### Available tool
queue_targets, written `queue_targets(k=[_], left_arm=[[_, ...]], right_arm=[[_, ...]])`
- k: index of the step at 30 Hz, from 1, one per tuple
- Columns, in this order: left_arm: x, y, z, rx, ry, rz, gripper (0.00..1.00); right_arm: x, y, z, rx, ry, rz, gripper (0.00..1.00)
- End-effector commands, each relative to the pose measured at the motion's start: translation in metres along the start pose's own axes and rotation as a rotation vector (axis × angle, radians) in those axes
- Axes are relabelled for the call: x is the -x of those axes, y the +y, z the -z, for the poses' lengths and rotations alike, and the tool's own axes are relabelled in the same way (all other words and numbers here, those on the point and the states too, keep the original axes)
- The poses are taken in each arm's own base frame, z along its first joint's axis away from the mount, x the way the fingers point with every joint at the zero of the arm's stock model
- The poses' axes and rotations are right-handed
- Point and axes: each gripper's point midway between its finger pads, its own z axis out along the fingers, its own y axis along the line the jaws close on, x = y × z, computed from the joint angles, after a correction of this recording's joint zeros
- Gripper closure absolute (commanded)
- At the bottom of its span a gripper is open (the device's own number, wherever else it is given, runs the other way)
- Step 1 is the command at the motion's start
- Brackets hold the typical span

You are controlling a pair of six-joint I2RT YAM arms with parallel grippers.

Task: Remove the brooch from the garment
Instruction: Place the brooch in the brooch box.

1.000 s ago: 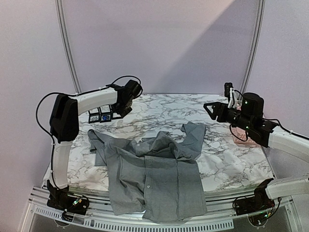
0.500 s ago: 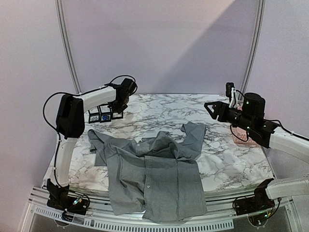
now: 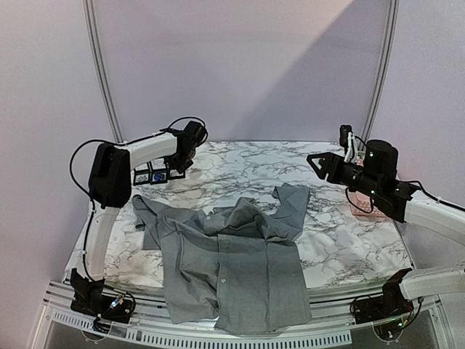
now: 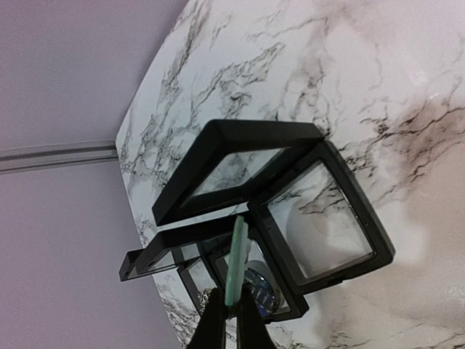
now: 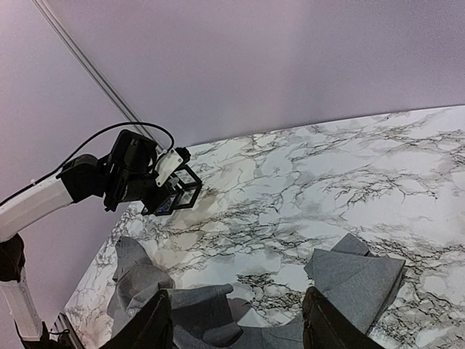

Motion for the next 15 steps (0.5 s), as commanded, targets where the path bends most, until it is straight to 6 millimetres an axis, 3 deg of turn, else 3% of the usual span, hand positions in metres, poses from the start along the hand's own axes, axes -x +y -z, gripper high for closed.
queue_targets(k=[1, 15], left_arm=[[0.0, -0.009, -0.014, -0.019, 0.01, -0.007, 1.0], [-0.004, -0.02, -0.026, -0.036, 0.035, -0.021, 0.99]], right_arm=[[-0.004, -0.003, -0.002, -0.003, 0.014, -0.018, 0.41], [-0.007, -0.005, -0.001, -0.011, 0.024, -0.03, 0.4]])
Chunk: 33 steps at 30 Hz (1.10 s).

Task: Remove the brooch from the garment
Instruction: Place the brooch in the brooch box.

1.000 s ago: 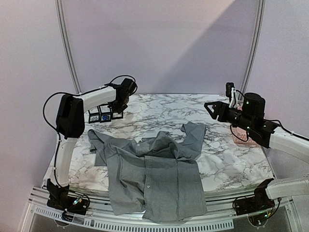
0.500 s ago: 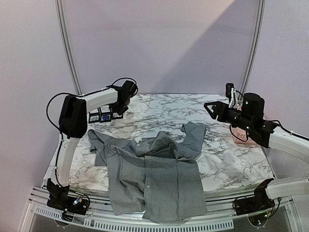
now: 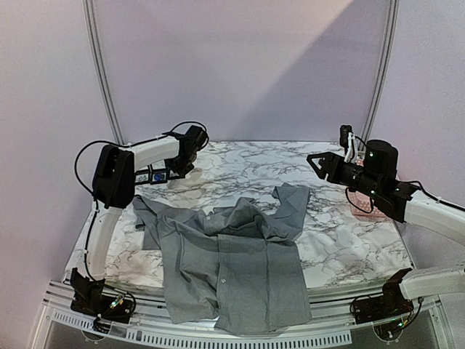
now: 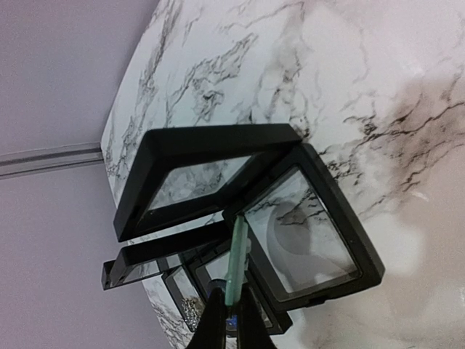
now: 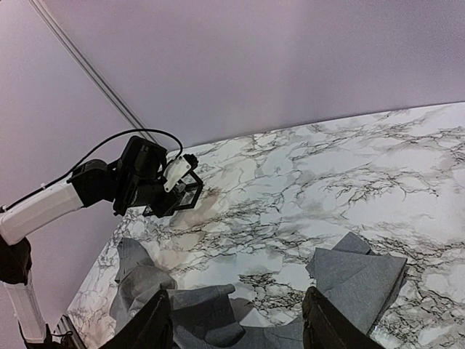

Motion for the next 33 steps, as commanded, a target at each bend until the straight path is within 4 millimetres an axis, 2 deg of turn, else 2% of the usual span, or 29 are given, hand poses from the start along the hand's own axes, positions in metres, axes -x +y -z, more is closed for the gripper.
queue_targets(k=[1, 15, 25, 33], left_arm=[[-0.002, -0.005, -0.012, -0.018, 0.016, 0.0, 0.98], [-0.005, -0.007, -0.02, -0.017, 0.034, -0.008, 0.97], [-0.005, -0.009, -0.019, -0.031, 0.033, 0.002, 0.85], [0.003, -0.007, -0.006, -0.079, -0.007, 0.048, 0.76]], right_arm=[[-0.007, -0.005, -0.001, -0.011, 0.023, -0.014, 0.41], [-0.009, -0.006, -0.001, -0.014, 0.03, -0.019, 0.4], [-0.012, -0.007, -0.003, -0.015, 0.036, -0.021, 0.4], [-0.013, -0.009, -0.006, -0.014, 0.041, -0.023, 0.4]])
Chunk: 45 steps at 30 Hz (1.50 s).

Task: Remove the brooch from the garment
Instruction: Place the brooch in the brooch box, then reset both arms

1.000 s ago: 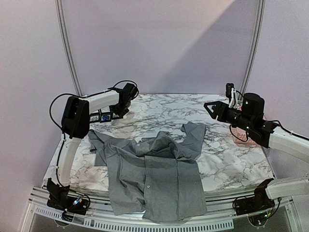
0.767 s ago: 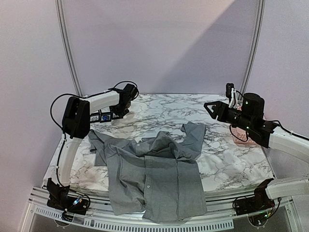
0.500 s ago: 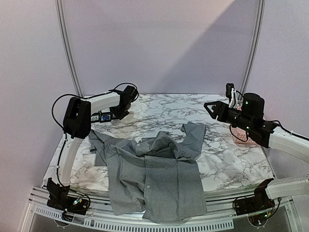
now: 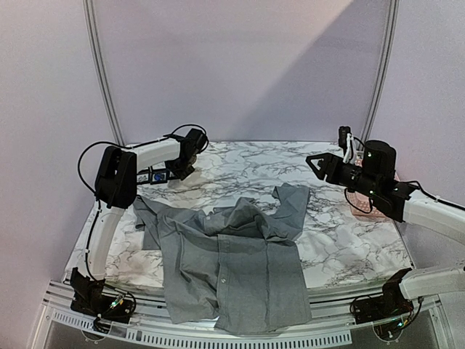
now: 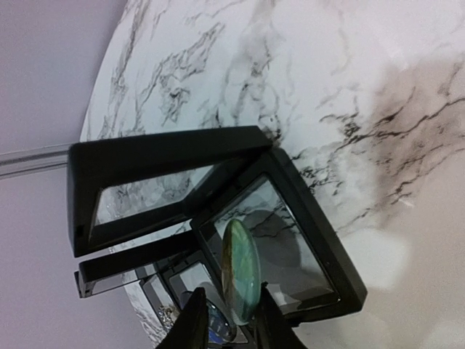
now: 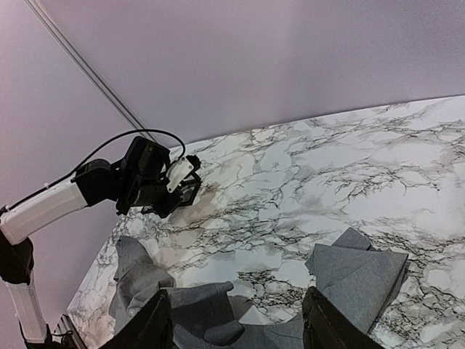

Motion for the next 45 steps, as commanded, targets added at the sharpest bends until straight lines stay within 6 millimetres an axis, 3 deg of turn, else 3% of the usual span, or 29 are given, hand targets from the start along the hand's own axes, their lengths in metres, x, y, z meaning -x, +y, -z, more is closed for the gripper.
queue_targets(k=[1, 5, 13, 20, 28, 32, 35, 38, 45], left_arm=[[0.007, 0.007, 0.009, -0.041, -0.031, 0.048, 0.74], [0.008, 0.008, 0.016, -0.044, -0.04, 0.05, 0.67], [0.013, 0.012, 0.031, -0.052, -0.069, 0.08, 0.37], [0.015, 0.015, 0.053, -0.099, -0.13, 0.146, 0.21], [0.023, 0.027, 0.089, -0.204, -0.259, 0.282, 0.11], [0.029, 0.037, 0.117, -0.272, -0.365, 0.373, 0.06], [0.027, 0.037, 0.13, -0.341, -0.43, 0.434, 0.03], [0.023, 0.05, 0.137, -0.388, -0.502, 0.53, 0.0], [-0.023, 0.104, 0.125, -0.445, -0.587, 0.819, 0.01]], right_arm=[[-0.01, -0.006, -0.004, -0.009, 0.03, -0.013, 0.4], [-0.012, -0.007, -0.005, -0.012, 0.036, -0.011, 0.4], [-0.01, -0.007, -0.006, -0.01, 0.032, -0.003, 0.4], [-0.011, -0.008, -0.006, -0.014, 0.035, 0.004, 0.4], [-0.01, -0.009, -0.007, -0.023, 0.038, 0.019, 0.39], [-0.009, -0.014, -0.011, -0.059, 0.051, 0.046, 0.37], [-0.005, -0.018, -0.013, -0.092, 0.05, 0.072, 0.28], [-0.001, -0.029, -0.015, -0.127, 0.057, 0.09, 0.23], [0.023, -0.082, -0.004, -0.215, 0.028, 0.057, 0.18]])
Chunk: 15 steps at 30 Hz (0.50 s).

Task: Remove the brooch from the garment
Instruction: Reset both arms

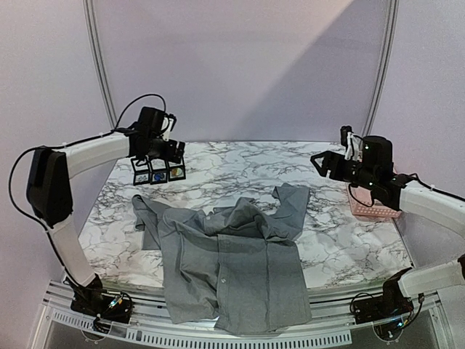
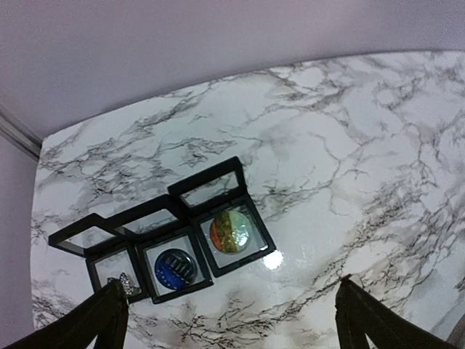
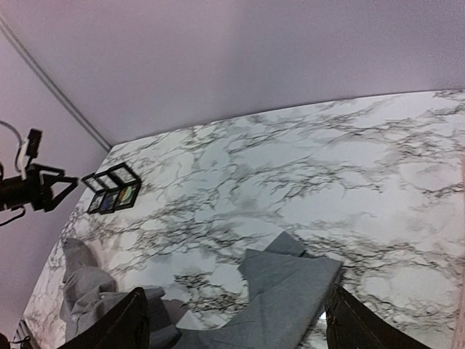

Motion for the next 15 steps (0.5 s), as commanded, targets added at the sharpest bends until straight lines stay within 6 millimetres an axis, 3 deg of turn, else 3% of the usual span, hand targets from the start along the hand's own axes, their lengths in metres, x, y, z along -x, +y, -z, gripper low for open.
queue_targets(k=[1, 6, 9, 14, 15], left_arm=[[0.016, 0.048, 0.019, -0.027, -0.158, 0.224, 0.01], [0.005, 0.115, 0.054, 0.056, -0.294, 0.398, 0.01], [-0.004, 0.15, 0.084, 0.113, -0.395, 0.487, 0.0], [-0.02, 0.174, 0.129, 0.27, -0.508, 0.478, 0.0], [-0.031, 0.176, 0.133, 0.297, -0.513, 0.479, 0.0]], right_arm=[[0.016, -0.036, 0.005, -0.066, -0.014, -0.009, 0.17], [0.039, -0.081, 0.02, -0.187, -0.07, -0.011, 0.16], [0.05, -0.097, 0.033, -0.237, -0.125, 0.004, 0.16], [0.064, -0.102, 0.059, -0.284, -0.258, 0.076, 0.14], [0.069, -0.1, 0.066, -0.291, -0.295, 0.09, 0.13]])
